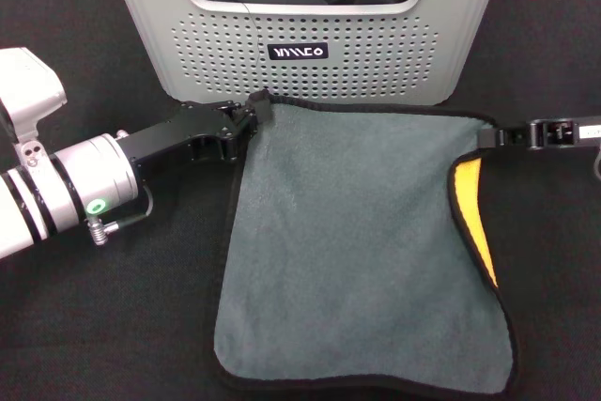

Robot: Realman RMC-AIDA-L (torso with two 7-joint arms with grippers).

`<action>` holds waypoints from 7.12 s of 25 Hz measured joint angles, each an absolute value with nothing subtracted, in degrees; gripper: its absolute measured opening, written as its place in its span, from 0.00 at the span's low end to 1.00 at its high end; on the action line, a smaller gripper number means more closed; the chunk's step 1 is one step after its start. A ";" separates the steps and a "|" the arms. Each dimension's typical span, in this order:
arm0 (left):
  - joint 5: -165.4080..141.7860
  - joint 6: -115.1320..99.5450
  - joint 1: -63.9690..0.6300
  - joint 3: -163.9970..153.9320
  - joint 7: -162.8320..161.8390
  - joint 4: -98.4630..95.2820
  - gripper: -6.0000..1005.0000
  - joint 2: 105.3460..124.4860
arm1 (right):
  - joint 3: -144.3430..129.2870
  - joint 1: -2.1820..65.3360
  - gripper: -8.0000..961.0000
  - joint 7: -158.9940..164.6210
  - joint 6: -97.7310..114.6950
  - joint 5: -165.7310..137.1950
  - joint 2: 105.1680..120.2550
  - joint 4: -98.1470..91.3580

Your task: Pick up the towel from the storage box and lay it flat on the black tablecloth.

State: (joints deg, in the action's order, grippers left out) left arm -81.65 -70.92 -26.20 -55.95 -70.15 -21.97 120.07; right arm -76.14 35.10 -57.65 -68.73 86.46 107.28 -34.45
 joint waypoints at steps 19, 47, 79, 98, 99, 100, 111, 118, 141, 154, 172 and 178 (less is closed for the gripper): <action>-81.61 -70.75 -26.43 -55.90 -69.35 -21.97 0.03 120.13 | -72.94 43.09 0.02 -50.74 -69.23 62.23 108.23 -41.28; -80.16 -73.91 -26.50 -56.10 -69.87 -22.00 0.04 120.05 | -73.48 45.72 0.04 -55.35 -73.83 34.79 115.22 -55.31; -80.05 -70.39 -27.10 -55.80 -72.96 -22.13 0.36 119.93 | -75.58 38.56 0.18 -54.25 -62.41 30.90 116.14 -59.19; -74.06 -71.04 -21.92 -55.64 -72.53 -24.28 0.86 119.70 | -75.83 22.42 0.90 -53.82 -62.82 39.67 115.75 -81.85; -74.02 -71.07 -21.99 -55.63 -72.48 -24.29 0.88 119.71 | -75.72 22.12 0.91 -54.28 -62.51 40.48 115.77 -81.80; -74.01 -71.09 -22.02 -55.63 -72.43 -24.30 0.88 119.70 | -75.68 21.80 0.91 -54.66 -62.18 41.23 115.77 -81.80; -74.33 -85.15 -19.13 -55.75 -62.00 -24.35 0.88 119.71 | -75.30 17.38 0.91 -71.21 -62.48 65.89 115.76 -78.20; -72.04 -95.97 -16.38 -55.63 -50.81 -24.04 0.88 119.94 | -78.31 17.09 0.91 -88.43 -63.66 86.27 115.96 -67.82; -67.35 -97.62 -18.44 -55.48 -45.31 -25.67 0.88 118.49 | -87.15 24.53 0.91 -117.47 -60.48 111.76 116.03 -54.18; -70.73 -97.07 -21.91 -54.60 -47.90 -25.67 0.88 116.41 | -88.06 32.75 0.91 -104.55 -58.25 103.18 115.54 -53.68; -80.37 -101.00 -22.17 -54.82 -58.03 -32.12 0.88 114.67 | -69.41 31.82 0.91 -97.55 -89.50 93.90 114.04 -53.92; -80.82 -104.40 -22.49 -54.82 -58.43 -32.45 0.88 114.58 | -69.23 30.52 0.91 -99.01 -89.77 93.30 113.93 -53.45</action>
